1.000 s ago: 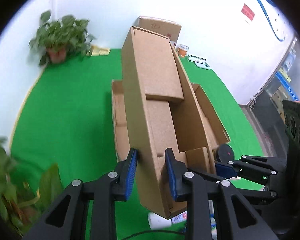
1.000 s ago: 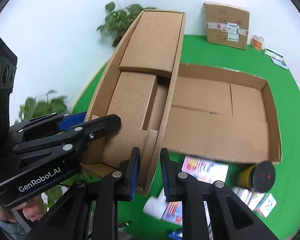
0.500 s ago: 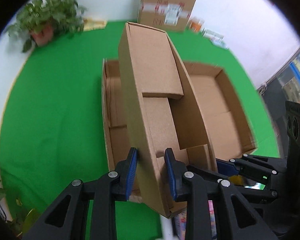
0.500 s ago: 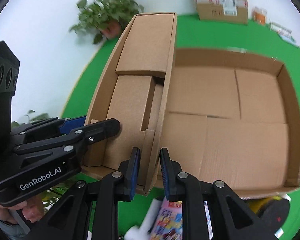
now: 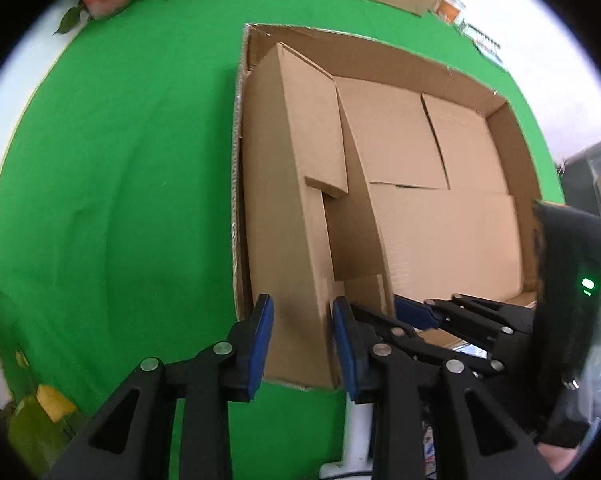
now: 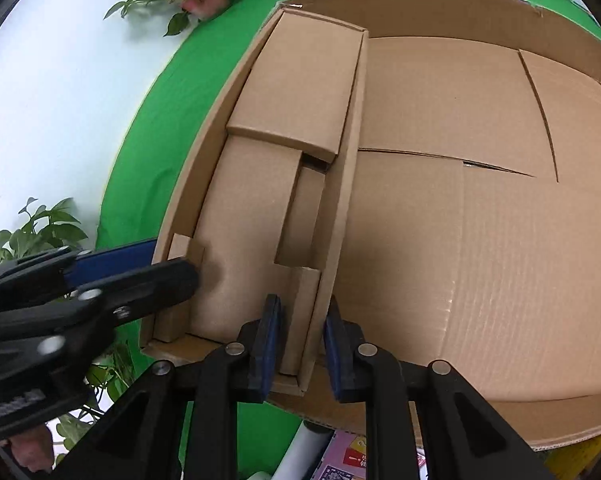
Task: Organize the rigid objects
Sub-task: 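Carry the cardboard insert over the large tray and lower it inside, then open the right tool and withdraw it from the tray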
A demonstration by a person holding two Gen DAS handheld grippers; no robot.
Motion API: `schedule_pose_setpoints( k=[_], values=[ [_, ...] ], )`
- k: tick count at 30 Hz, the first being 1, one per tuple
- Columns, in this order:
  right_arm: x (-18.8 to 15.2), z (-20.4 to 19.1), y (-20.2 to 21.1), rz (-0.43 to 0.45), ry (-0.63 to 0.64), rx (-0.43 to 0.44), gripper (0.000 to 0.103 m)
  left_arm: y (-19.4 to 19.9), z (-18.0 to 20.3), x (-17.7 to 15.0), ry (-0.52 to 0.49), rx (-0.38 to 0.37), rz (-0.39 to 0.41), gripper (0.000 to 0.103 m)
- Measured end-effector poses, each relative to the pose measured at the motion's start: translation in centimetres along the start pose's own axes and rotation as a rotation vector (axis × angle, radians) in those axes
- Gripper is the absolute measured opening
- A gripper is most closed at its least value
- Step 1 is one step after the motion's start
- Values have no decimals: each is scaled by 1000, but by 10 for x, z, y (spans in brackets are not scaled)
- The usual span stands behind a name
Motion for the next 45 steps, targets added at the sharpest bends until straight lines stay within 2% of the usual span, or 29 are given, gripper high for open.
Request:
schedule_pose_setpoints(
  k=[4, 6, 10, 11, 12, 13, 14, 15, 16, 18, 20, 22, 24, 29, 31, 32, 33, 34, 35, 37, 38, 39, 40, 43, 44, 45],
  values=[
    [1, -4, 4, 5, -21, 2, 23, 9, -8, -8, 24, 57, 27, 33],
    [5, 1, -10, -35, -16, 32, 22, 5, -16, -12, 35, 74, 12, 33],
    [5, -7, -27, -42, 28, -19, 24, -12, -29, -19, 69, 47, -23, 33],
    [5, -8, -28, -46, 14, -7, 26, -16, -33, -21, 82, 53, -36, 33],
    [5, -9, -28, -51, -1, 9, 30, -19, -37, -24, 96, 56, -41, 33],
    [4, -7, -27, -55, -13, 24, 40, -22, -40, -25, 111, 52, -44, 31],
    [3, -3, -24, -48, -21, 4, 45, -27, -40, -23, 122, 48, -53, 31],
    [3, 4, -20, -39, -25, -19, 58, -31, -43, -26, 136, 43, -62, 31],
    [1, 13, -10, -21, -37, -51, 63, -31, -44, -27, 143, 31, -59, 31],
    [-5, 31, 7, 18, -59, -96, 64, -28, -43, -31, 142, 17, -52, 27],
    [-16, 55, 22, 32, -82, -182, 66, -25, -41, -34, 124, 10, -53, 21],
    [-32, 74, 21, -5, -112, -289, 66, -25, -39, -35, 113, 15, -55, 17],
    [-47, 89, 13, -64, -132, -341, 62, -29, -32, -33, 109, 22, -57, 17],
    [-47, 93, 26, -47, -128, -362, 62, -25, -25, -30, 52, 73, -51, 12],
    [-45, 87, 43, -6, -124, -351, 63, -2, -16, -28, 33, 74, 11, 13],
    [-42, 82, 61, 52, -114, -346, 67, 10, -10, -26, 21, 61, 58, 13],
    [-39, 77, 82, 120, -99, -351, 82, 31, -1, -23, -5, 41, 124, 16],
    [-37, 72, 95, 161, -91, -356, 96, 51, 9, -22, -28, 28, 185, 24],
    [-38, 65, 115, 224, -80, -365, 101, 70, 17, -21, -45, 22, 242, 33],
    [-39, 58, 146, 289, -69, -375, 102, 115, 32, -22, -65, 48, 379, 88],
    [-44, 53, 159, 313, -67, -384, 102, 133, 36, -24, -73, 74, 437, 93],
    [-45, 48, 168, 326, -70, -390, 102, 154, 45, -28, -96, 93, 500, 93],
    [-53, 49, 180, 338, -72, -396, 102, 165, 49, -37, -114, 93, 517, 93],
    [-73, 41, 205, 360, -62, -444, 101, 180, 65, -51, -150, 76, 521, 92],
    [-78, 40, 214, 360, -50, -448, 96, 182, 69, -56, -160, 56, 518, 87],
    [-86, 42, 224, 368, -40, -444, 67, 183, 73, -60, -169, 36, 517, 45]
  ],
)
Point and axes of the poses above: each gripper's, at about its wrist camera, not at the fingertips, and y roughly against the way its jaws point, z to its right, x to its top, the point moved 8 cm from there along -y, roughly the way its jaws point, and after that the axes turned 9 degrees about -x, right-handed, at the moved point
